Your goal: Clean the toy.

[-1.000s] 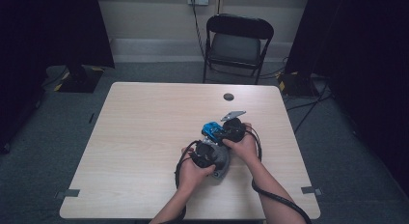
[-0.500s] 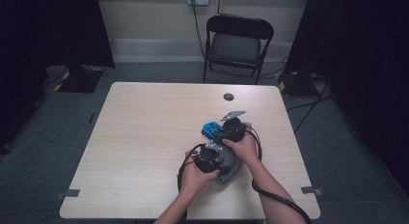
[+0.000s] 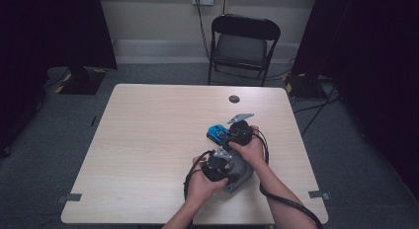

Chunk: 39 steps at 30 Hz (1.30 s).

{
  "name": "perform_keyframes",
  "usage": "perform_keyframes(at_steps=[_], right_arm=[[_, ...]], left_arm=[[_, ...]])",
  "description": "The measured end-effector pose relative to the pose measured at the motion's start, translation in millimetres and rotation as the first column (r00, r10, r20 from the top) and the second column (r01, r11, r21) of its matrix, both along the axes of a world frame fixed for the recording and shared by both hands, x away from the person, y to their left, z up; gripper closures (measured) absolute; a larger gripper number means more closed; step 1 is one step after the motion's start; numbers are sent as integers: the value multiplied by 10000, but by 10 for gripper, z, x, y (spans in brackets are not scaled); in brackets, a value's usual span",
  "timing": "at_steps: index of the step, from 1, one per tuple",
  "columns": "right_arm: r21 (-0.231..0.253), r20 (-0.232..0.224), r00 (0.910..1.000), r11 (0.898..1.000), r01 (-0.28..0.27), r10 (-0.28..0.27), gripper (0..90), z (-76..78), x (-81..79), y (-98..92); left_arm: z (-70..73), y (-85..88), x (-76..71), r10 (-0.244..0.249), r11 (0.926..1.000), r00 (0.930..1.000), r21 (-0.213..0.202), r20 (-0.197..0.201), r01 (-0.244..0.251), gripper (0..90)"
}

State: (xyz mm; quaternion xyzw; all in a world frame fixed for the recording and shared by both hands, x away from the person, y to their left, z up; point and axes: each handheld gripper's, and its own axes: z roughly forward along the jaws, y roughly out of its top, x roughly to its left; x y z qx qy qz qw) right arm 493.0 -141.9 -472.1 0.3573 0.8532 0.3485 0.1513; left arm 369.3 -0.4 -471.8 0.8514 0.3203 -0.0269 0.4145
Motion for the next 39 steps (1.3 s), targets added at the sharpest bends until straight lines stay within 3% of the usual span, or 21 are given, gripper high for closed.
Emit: perform_keyframes(at_steps=[4, 6, 9, 16, 19, 22, 27, 30, 33, 37, 39], right_arm=[[457, -104, 9997, 9987, 242, -238, 368, 20, -19, -64], [747, 27, 9995, 9968, 296, -299, 367, 65, -41, -123], [335, 398, 9989, 9992, 222, -235, 361, 139, -85, -236], [613, 374, 9964, 9954, 739, -763, 335, 251, -264, -646], [288, 486, 9948, 9957, 877, -890, 331, 289, -361, -789], [545, 387, 9936, 9931, 1039, -1061, 329, 320, -454, -932], [543, 402, 9933, 9928, 1066, -1088, 329, 331, -620, -1089], [464, 373, 9951, 9949, 898, -916, 332, 305, -735, -1132], [741, 193, 9962, 9937, 837, -853, 323, 265, -858, -1169], [731, -44, 9971, 9945, 756, -755, 321, 192, -1021, -1216], [635, -119, 9974, 9954, 722, -716, 321, 145, -1091, -1242]], left_arm=[[-17, -7, -5, 96, 10000, 9999, 3, 142, -96, 700], [-10, -10, 5, 76, 10000, 10000, 32, 65, -76, 701], [-11, -49, 8, 215, 9998, 9997, -18, 148, -214, 700], [-31, -286, 8, 300, 9995, 9989, 70, 351, -302, 691], [-67, -403, 19, 345, 9991, 9985, 229, 425, -355, 638], [-57, -453, 15, 74, 9983, 9975, 568, 702, -114, 533], [122, -352, 35, 100, 9989, 9965, 452, 834, -138, 428], [208, -239, 94, 213, 9983, 9953, 519, 949, -263, 420], [175, -110, 197, 504, 9962, 9963, 673, 695, -551, 450], [53, 10, 334, 796, 9908, 9964, 1073, 298, -824, 552], [-34, 21, 384, 739, 9884, 9973, 1324, 43, -739, 558]])
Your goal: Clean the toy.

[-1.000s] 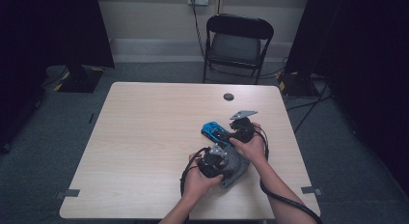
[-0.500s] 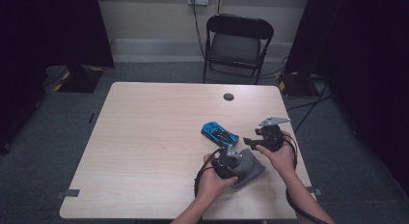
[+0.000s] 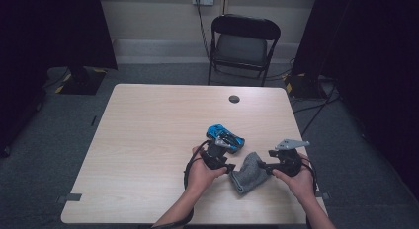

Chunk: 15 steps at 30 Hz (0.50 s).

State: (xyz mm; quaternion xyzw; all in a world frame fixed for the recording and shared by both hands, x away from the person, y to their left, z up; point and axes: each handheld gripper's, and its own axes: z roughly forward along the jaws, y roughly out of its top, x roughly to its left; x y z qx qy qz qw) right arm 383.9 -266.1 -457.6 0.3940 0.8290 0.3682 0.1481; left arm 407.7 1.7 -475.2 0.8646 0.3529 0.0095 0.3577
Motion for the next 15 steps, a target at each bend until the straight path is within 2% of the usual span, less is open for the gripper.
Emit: perform_keyframes(at_steps=[1, 2, 4, 7, 9, 12, 14, 15], right_arm=[[11, -87, 10000, 10000, -37, 37, 322, -28, -30, -13], [-19, -147, 9999, 10000, -47, 47, 322, -59, -54, -26], [-201, -270, 9996, 9998, 2, -8, 325, -124, -80, -55], [-495, -398, 9989, 9986, 208, -228, 330, -189, -60, -105], [-525, -371, 9986, 9980, 357, -377, 329, -196, -23, -137], [-824, -178, 9975, 9944, 663, -680, 329, -182, 54, -167], [-1052, -86, 9954, 9900, 937, -951, 329, -178, 121, -190], [-1004, -63, 9941, 9892, 1069, -1081, 330, -164, 144, -204]], left_arm=[[-28, -4, 2, 11, 10000, 9999, 99, -147, -10, 589], [-44, -19, -12, -50, 10000, 9999, 63, -105, 51, 602], [-64, -64, -48, -405, 9989, 9988, 215, -286, 411, 630], [-57, -157, -133, -871, 9960, 9953, 168, -434, 879, 643], [-44, -241, -202, -1173, 9930, 9924, 91, -367, 1177, 642], [-37, -394, -283, -1609, 9869, 9866, -133, -259, 1606, 633], [-28, -485, -297, -1748, 9843, 9845, -262, -142, 1744, 625], [-12, -506, -292, -1691, 9852, 9856, -291, 2, 1690, 618]])
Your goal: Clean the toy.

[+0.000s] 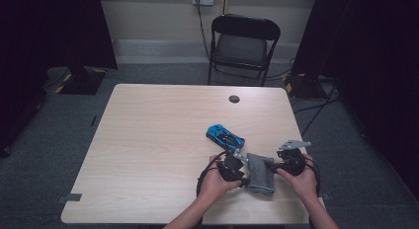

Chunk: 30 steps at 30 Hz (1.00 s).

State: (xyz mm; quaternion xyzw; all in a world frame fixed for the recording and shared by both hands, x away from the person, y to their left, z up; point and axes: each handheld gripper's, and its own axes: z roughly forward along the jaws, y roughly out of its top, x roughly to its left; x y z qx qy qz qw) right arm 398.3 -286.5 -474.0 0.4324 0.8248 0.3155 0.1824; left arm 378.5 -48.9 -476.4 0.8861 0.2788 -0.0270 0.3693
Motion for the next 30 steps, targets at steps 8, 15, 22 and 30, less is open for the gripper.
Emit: perform_keyframes(at_steps=[8, 15, 22, 30], right_arm=[[1084, 147, 9998, 9940, 142, -159, 325, 225, -200, 60], [1526, -421, 9986, 9876, 380, -319, 324, 150, -513, 289], [691, -928, 9949, 9965, 464, -399, 319, -48, -643, 414], [-79, -481, 9979, 9991, 426, -429, 456, -91, -543, 456]], left_arm=[[244, 294, 281, 1291, 9912, 9862, -434, 1033, -1252, 472], [329, 504, 585, 2006, 9797, 9674, -300, 1543, -1984, 349], [321, 514, 968, 2019, 9785, 9607, 39, 1907, -2064, 279], [167, 457, 1258, 1776, 9796, 9616, 558, 2090, -1931, 179]])
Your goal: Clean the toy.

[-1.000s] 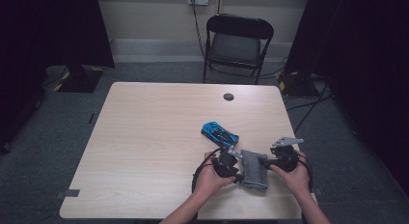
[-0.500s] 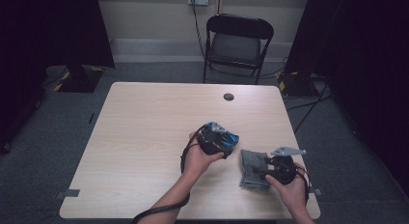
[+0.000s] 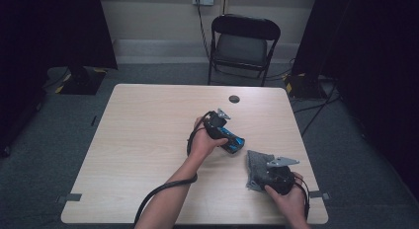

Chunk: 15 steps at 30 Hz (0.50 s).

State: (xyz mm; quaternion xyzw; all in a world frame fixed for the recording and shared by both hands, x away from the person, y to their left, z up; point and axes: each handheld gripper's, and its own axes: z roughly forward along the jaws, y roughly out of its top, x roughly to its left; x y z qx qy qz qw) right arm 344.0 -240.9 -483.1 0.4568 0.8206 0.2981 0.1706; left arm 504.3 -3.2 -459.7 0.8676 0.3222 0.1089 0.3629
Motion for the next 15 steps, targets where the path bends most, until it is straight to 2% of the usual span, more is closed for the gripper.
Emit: perform_keyframes(at_steps=[1, 4, 6, 7, 10, 11, 12, 15], right_arm=[[31, 2, 10000, 10000, 35, -35, 485, 0, 26, -4], [49, -24, 9999, 9999, 120, -120, 547, 8, 92, -23], [83, 34, 9998, 9998, 181, -181, 566, 5, 145, -32], [74, 44, 9998, 9998, 207, -207, 574, 6, 170, -30], [95, 91, 9997, 9997, 220, -220, 601, 10, 227, -19], [128, 92, 9996, 9996, 248, -249, 605, 8, 242, -20], [201, 88, 9995, 9994, 298, -300, 608, 6, 260, -23], [236, 104, 9989, 9987, 458, -461, 618, 5, 303, -18]], left_arm=[[-20, 2, 8, -94, 9998, 9999, 171, -75, 95, 171], [-38, 26, -15, -275, 9996, 9996, 54, 23, 274, 165], [-67, 34, -26, -639, 9972, 9979, 398, -30, 640, 162], [-82, 37, -23, -774, 9954, 9970, 567, 93, 767, 157], [-133, 29, 2, -300, 9990, 9995, 317, -95, 302, 147], [-149, 32, 12, -222, 9993, 9996, 293, -182, 227, 111], [-163, 39, 20, -187, 9996, 9996, 190, -193, 190, 84], [-166, 36, 25, -243, 9994, 9996, 256, -159, 247, 64]])
